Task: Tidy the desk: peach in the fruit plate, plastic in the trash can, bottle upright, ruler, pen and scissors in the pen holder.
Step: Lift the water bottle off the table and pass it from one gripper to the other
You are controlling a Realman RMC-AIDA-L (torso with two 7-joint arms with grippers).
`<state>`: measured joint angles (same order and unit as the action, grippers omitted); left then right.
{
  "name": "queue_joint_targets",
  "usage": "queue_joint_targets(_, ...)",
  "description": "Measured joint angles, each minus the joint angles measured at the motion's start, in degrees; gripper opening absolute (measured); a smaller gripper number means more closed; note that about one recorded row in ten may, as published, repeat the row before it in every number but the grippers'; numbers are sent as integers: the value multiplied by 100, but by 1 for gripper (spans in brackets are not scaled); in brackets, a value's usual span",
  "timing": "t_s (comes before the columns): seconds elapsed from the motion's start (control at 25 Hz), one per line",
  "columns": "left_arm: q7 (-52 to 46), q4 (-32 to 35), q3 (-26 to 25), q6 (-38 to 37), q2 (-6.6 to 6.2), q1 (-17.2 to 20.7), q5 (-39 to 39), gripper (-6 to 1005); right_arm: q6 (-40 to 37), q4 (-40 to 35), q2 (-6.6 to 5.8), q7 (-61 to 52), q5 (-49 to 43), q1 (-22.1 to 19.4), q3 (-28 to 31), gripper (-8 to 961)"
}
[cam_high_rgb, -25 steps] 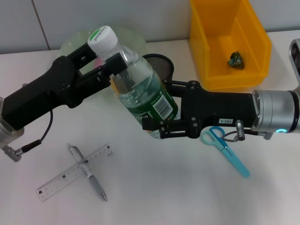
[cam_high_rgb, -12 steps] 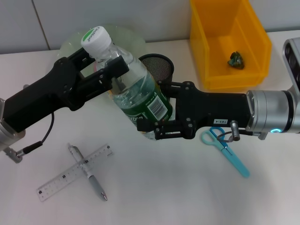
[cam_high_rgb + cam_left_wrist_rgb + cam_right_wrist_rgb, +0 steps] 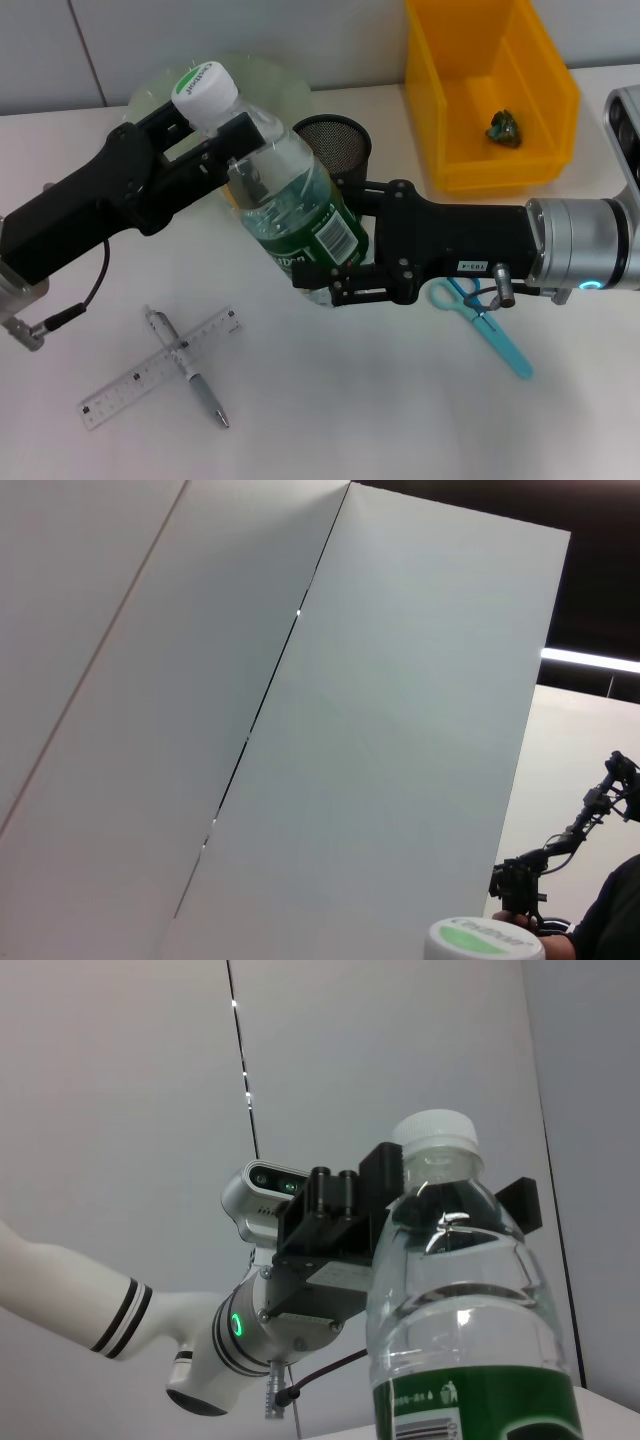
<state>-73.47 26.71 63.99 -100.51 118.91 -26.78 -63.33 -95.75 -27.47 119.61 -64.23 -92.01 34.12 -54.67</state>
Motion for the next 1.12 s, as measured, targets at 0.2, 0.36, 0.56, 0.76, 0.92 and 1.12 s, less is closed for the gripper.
queue_joint_targets(0.2, 25, 0, 1, -67, 0, 9, 12, 586, -17, 14, 0, 8, -1, -2, 0, 772)
queue_joint_targets(0.36, 57, 0, 23, -113, 0, 8, 23, 511, -48, 15, 0, 8, -1, -15, 0, 772)
queue_joint_targets(0.56, 61, 0, 108, -129, 0, 6, 28, 488, -95, 14, 0, 8, -1, -25, 0, 772)
queue_joint_targets(0.76, 62, 0, 138, -143, 0, -2, 21, 486, -135, 28, 4, 8, 20, -34, 0, 773)
queue_joint_targets(0.92, 62, 1, 140, -179, -2, -3, 22, 484, -124, 104, 5, 4, 120, -22, 0, 773)
queue_joint_targets(1.12, 62, 0, 140, -199, -9, -4, 14, 482, -87, 171, -12, -27, 111, 31, 0, 773)
